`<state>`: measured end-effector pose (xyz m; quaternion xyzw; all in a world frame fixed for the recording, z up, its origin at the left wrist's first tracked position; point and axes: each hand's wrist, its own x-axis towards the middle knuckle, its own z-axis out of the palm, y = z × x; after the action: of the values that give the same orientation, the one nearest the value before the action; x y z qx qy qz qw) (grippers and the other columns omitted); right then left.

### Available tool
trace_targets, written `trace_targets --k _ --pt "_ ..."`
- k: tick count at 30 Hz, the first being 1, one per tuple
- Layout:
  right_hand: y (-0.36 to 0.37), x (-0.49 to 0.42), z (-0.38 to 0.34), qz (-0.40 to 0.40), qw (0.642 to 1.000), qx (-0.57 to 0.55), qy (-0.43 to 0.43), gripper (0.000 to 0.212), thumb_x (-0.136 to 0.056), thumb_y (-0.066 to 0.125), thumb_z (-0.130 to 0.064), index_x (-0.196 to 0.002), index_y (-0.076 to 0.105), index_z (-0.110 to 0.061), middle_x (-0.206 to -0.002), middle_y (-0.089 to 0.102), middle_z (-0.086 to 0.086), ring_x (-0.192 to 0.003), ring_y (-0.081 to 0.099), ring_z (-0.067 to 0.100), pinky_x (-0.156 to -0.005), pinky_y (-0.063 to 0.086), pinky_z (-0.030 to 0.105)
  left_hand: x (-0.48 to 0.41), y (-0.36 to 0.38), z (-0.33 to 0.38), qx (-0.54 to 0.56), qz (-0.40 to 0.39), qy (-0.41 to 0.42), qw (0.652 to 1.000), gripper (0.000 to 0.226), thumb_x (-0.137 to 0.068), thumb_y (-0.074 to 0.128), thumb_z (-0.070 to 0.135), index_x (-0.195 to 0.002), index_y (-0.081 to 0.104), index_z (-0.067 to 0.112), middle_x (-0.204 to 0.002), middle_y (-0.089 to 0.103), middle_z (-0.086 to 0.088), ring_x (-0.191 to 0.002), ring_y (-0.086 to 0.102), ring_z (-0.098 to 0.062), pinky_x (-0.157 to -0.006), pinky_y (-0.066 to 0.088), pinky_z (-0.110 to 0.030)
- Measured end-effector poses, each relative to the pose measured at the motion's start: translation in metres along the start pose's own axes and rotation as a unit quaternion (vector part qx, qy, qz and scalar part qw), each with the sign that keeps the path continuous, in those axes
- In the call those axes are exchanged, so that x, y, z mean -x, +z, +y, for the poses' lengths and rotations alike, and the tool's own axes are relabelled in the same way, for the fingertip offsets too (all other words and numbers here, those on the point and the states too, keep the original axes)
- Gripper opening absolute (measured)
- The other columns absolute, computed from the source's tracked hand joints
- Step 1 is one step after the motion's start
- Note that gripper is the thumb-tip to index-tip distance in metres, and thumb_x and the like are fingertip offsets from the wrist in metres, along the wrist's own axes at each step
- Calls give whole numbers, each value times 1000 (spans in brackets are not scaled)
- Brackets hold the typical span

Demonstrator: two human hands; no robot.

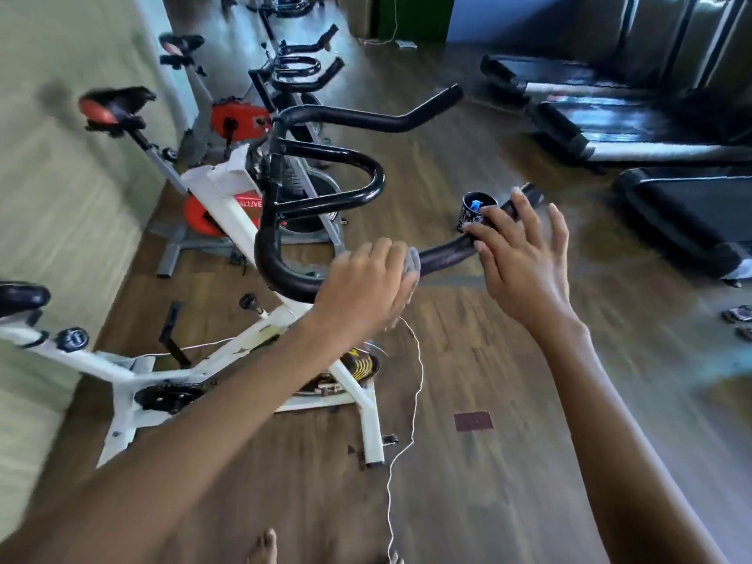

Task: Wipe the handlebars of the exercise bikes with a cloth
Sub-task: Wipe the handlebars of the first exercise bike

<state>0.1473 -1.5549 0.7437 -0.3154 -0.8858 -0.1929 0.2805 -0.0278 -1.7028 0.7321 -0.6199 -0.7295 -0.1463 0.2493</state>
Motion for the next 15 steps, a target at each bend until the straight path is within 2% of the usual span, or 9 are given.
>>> trace_targets --k 3,7,9,12,15 --pt "5 1 -14 22 998 -18 55 34 -104 33 -29 -119 63 -22 -134 56 -3 -146 24 25 -116 6 46 29 -22 -30 14 -17 -12 1000 43 -100 29 37 -114 58 8 -95 63 -7 -79 61 -26 -63 50 -41" --pt "18 4 -61 53 988 -83 119 27 -101 38 -21 -106 64 -16 -118 63 -1 -144 28 27 -114 13 44 26 -15 -6 -68 8 -78 995 34 -100 31 30 -100 58 9 -85 58 -6 -71 55 -27 -62 40 -40" --pt "21 7 -70 54 985 -114 122 29 -101 37 -20 -109 63 -15 -116 64 -2 -143 30 25 -113 19 45 9 -4 18 -90 -5 -92 992 35 -101 28 30 -101 56 9 -86 57 -6 -72 54 -27 -64 39 -40" --pt "18 10 -61 29 990 -98 97 32 -102 35 -24 -115 63 -16 -119 63 -3 -143 31 23 -113 18 47 2 3 26 -95 -11 -93 991 40 -100 30 36 -111 55 7 -94 59 -7 -78 56 -26 -68 40 -40" --pt "15 13 -53 5 994 -85 67 35 -101 35 -28 -122 61 -16 -127 61 -2 -144 29 22 -113 17 48 13 -1 10 -69 -14 -52 996 49 -96 33 44 -123 53 8 -104 60 -6 -87 59 -25 -70 47 -39"
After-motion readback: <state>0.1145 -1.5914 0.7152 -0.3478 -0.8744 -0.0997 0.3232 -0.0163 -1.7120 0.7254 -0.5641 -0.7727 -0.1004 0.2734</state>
